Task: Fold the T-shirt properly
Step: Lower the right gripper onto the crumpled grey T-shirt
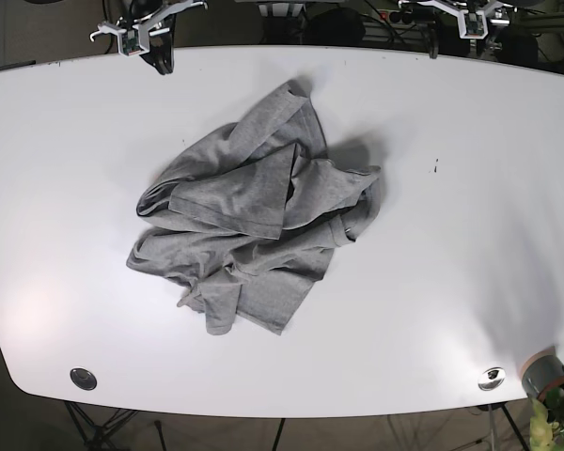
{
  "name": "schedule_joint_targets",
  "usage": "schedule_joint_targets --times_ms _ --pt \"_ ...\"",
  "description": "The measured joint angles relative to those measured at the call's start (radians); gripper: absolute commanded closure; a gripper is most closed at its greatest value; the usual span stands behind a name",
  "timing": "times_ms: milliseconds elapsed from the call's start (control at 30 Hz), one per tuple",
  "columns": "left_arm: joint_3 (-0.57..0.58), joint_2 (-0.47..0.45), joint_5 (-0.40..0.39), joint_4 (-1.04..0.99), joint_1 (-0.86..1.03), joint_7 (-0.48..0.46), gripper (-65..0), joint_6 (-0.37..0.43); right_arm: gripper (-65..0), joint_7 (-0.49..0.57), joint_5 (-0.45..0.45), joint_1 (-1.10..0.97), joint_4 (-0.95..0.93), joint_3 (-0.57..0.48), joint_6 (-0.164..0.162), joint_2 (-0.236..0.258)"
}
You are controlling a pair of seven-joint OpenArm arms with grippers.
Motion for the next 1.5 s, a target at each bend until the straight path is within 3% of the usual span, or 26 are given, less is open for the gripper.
schedule_joint_targets --times_ms 167,567,767,900,1033,1167,1333,1500 --pt "0.000 0.000 -0.001 -0.002 -0.086 0.005 -55.1 -0.006 -2.7 -0.077 0.000 0.118 -0.001 -0.001 0.002 -0.002" --pt "0.000 0.001 0.000 -0.010 -0.274 0.008 -55.3 -0.006 -3.0 -0.329 0.003 0.413 -0.002 -0.002 0.008 -0.006" --pt "-0.001 0.002 0.000 -0.021 -0.351 0.124 -55.0 -0.002 -17.6 -0.431 0.001 0.544 -0.002 -0.003 0.108 -0.006" --pt "-0.001 0.001 0.000 -0.023 -0.399 0.152 -54.9 -0.002 -31.4 -0.468 0.000 0.622 -0.002 -0.013 0.121 -0.006" --pt "-0.003 0.002 0.001 -0.026 -0.417 0.163 -55.1 -0.002 -39.5 -0.501 -0.004 0.695 -0.002 -0.093 0.136 0.006" --pt "-0.003 0.002 0.002 -0.029 -0.434 0.163 -55.3 -0.001 -43.3 -0.524 0.003 0.755 -0.002 -0.168 0.149 0.002" --pt "-0.003 0.000 0.004 -0.029 -0.444 0.166 -55.3 -0.002 -46.8 -0.523 -0.005 0.822 -0.003 -0.275 0.135 0.013" --pt "-0.034 -0.005 0.003 -0.031 -0.470 0.204 -55.3 -0.010 -47.4 -0.570 -0.001 0.900 -0.008 -0.449 0.145 0.043"
